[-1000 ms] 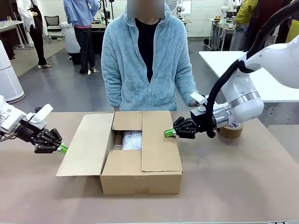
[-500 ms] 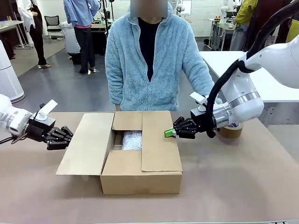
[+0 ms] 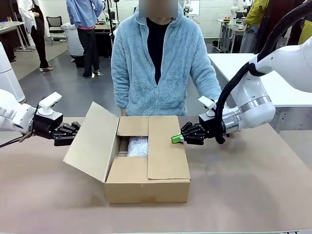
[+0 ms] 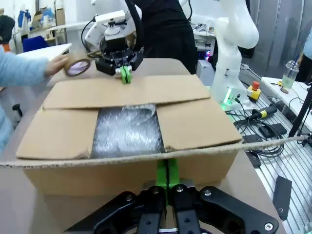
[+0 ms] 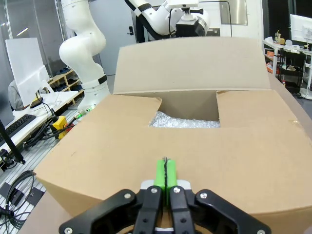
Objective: Wrap the clocks to prevent damage.
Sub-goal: Push the left (or right) flap of the Package Box to close it, then after the human seals the box with tape, release both hands from the side flaps of the Package Box.
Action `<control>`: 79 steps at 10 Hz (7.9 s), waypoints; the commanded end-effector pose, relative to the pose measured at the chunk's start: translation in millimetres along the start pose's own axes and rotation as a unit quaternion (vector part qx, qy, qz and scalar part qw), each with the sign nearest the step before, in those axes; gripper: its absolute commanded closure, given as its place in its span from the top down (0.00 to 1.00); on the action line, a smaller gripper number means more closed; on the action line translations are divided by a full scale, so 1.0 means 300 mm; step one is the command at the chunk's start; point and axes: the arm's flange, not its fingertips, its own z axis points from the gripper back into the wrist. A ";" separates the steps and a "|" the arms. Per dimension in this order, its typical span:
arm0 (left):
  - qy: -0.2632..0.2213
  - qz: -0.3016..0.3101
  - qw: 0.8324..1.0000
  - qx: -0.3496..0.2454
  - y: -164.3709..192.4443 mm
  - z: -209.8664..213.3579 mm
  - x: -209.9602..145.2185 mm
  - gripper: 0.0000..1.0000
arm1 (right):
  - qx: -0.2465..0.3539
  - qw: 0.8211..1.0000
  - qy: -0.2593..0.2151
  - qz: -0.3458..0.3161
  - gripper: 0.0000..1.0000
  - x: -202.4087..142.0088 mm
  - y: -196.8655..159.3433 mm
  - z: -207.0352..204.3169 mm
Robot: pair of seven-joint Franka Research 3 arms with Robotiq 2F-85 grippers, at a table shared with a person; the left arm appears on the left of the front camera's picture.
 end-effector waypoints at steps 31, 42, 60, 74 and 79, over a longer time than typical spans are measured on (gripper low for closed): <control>-0.001 -0.048 0.999 -0.013 0.119 -0.281 -0.030 0.01 | -0.004 1.000 0.002 -0.004 0.01 -0.014 -0.002 -0.008; -0.001 -0.048 0.999 -0.013 0.119 -0.281 -0.030 0.01 | -0.004 1.000 0.002 -0.004 0.01 -0.014 -0.002 -0.008; -0.001 -0.048 0.999 -0.013 0.119 -0.281 -0.030 0.01 | -0.004 1.000 0.002 -0.004 0.01 -0.014 -0.002 -0.008; -0.001 -0.048 0.999 -0.013 0.119 -0.281 -0.030 0.01 | -0.004 1.000 0.002 -0.004 0.01 -0.014 -0.002 -0.008; -0.001 -0.048 0.999 -0.013 0.119 -0.281 -0.030 0.01 | -0.004 1.000 0.002 -0.004 0.01 -0.014 -0.002 -0.008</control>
